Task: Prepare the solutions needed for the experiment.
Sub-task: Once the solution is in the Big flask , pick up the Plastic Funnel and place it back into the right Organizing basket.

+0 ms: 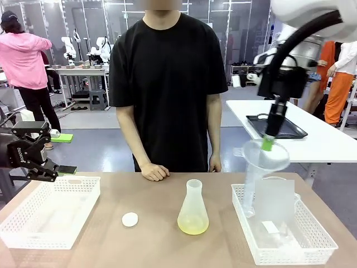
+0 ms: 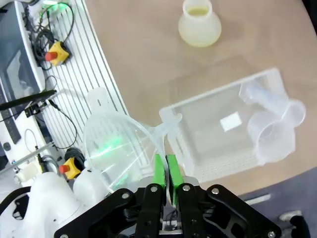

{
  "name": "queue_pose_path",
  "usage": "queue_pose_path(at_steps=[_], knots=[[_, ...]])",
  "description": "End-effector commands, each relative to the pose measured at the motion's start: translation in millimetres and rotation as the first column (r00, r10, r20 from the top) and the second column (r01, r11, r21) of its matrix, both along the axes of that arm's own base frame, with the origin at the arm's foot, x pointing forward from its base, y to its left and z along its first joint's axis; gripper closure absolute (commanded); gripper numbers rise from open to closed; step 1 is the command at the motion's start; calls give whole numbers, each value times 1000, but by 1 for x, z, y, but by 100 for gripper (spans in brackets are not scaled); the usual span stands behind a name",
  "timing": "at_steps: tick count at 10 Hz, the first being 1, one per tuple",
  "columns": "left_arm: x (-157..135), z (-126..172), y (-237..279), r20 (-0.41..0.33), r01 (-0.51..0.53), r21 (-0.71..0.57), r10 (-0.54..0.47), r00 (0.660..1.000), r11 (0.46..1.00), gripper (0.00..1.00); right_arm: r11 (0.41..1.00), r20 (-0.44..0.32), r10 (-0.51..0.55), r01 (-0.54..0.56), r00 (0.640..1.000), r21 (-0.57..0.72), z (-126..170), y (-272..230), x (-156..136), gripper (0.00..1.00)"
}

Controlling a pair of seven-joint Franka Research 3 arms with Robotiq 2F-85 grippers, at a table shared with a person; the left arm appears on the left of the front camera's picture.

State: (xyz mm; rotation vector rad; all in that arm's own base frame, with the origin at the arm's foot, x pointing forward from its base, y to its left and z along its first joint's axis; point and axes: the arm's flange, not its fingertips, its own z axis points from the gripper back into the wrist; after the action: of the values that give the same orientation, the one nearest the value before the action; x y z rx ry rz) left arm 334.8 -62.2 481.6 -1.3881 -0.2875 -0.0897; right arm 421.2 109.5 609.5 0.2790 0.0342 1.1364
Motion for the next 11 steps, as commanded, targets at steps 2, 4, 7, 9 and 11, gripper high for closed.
queue_pose_path(at_steps=[2, 4, 7, 9, 11], knots=[[1, 2, -2, 6, 4, -22, -4, 1000, 1000, 0, 995, -6, -99, 99, 995, -10, -26, -25, -17, 100], [1, 2, -2, 6, 4, -22, -4, 1000, 1000, 0, 1000, -14, -30, 30, 999, -6, -8, -16, -7, 100], [1, 2, -2, 6, 4, -22, -4, 1000, 1000, 0, 1000, -14, -30, 30, 999, -6, -8, -16, -7, 100], [1, 2, -2, 6, 4, -22, -4, 1000, 1000, 0, 999, -116, -46, 44, 992, -25, -30, -22, 3, 96], [1, 2, -2, 6, 4, -22, -4, 1000, 1000, 0, 986, -254, -167, 169, 953, -14, -67, -54, 28, 96]])
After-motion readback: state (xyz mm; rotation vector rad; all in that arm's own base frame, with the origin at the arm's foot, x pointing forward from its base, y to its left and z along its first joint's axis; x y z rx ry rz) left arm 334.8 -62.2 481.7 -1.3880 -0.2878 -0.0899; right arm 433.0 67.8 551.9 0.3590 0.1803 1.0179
